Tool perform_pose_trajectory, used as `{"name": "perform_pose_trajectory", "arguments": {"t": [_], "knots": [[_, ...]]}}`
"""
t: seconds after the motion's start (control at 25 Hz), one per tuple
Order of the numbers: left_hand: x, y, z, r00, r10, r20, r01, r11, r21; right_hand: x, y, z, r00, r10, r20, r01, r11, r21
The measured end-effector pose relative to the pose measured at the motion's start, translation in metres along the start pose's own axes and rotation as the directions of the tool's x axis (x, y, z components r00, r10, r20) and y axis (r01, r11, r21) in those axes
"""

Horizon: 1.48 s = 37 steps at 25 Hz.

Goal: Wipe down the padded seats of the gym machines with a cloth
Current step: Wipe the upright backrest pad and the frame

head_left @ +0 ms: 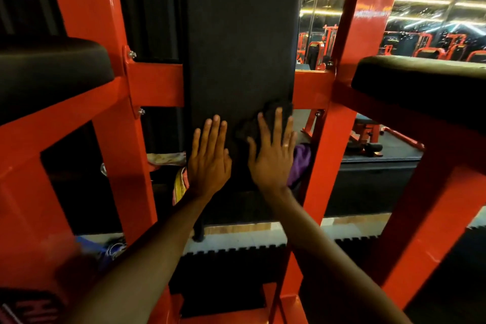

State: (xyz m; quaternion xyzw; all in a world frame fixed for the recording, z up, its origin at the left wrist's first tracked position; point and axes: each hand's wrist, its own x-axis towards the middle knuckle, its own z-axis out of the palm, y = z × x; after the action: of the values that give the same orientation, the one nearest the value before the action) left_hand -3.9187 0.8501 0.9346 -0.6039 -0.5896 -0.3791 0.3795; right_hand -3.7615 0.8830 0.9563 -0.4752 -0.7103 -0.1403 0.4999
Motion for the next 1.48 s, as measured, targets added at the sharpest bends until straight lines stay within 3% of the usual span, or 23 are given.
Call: {"name": "perform_pose_trajectory", "arguments": {"t": [0.2, 0.48, 0.8, 0.88, 0.96, 1.04, 1.16, 1.32, 1.4, 1.48], "knots": [[-0.002, 0.001, -0.001, 1.000, -0.001, -0.002, 0.001, 0.999, 0.050, 0.017, 0.010, -0.022, 0.954, 0.300, 0.025, -0.295, 0.919, 0.260], [-0.002, 0.004, 0.001, 1.000, -0.016, -0.012, 0.017, 0.999, 0.041, -0.072, 0.025, -0.004, 0.896, 0.395, 0.203, -0.440, 0.854, 0.279], [0.001, -0.001, 0.004, 1.000, -0.001, -0.010, 0.002, 0.999, 0.036, 0.011, -0.018, 0.001, 0.975, 0.223, 0.004, -0.223, 0.975, 0.014], [0.002, -0.001, 0.005, 1.000, -0.010, -0.016, 0.010, 1.000, 0.004, -0.014, -0.012, 0.002, 0.999, 0.017, 0.050, -0.015, 0.999, -0.041], [0.002, 0.001, 0.003, 0.999, -0.028, -0.020, 0.027, 0.999, -0.025, -0.044, 0.007, 0.005, 0.962, -0.226, 0.155, 0.239, 0.968, -0.075], [-0.001, 0.001, 0.002, 0.999, -0.034, -0.017, 0.034, 0.999, -0.040, -0.057, 0.033, 0.005, 0.926, -0.343, 0.159, 0.355, 0.934, -0.053], [-0.001, 0.004, 0.000, 0.999, -0.031, -0.044, 0.028, 0.997, -0.069, -0.031, 0.049, -0.007, 0.962, -0.267, 0.055, 0.265, 0.963, 0.050], [-0.016, 0.004, 0.008, 0.980, -0.147, -0.131, 0.132, 0.985, -0.114, 0.020, -0.004, -0.011, 0.995, -0.099, -0.022, 0.101, 0.989, 0.106], [-0.032, 0.005, 0.016, 0.962, -0.226, -0.152, 0.205, 0.968, -0.143, 0.010, -0.027, -0.003, 0.987, -0.157, 0.040, 0.152, 0.983, 0.108], [-0.049, 0.003, 0.021, 0.955, -0.263, -0.135, 0.236, 0.953, -0.191, -0.021, -0.018, 0.003, 0.944, -0.308, 0.121, 0.300, 0.951, 0.081]]}}
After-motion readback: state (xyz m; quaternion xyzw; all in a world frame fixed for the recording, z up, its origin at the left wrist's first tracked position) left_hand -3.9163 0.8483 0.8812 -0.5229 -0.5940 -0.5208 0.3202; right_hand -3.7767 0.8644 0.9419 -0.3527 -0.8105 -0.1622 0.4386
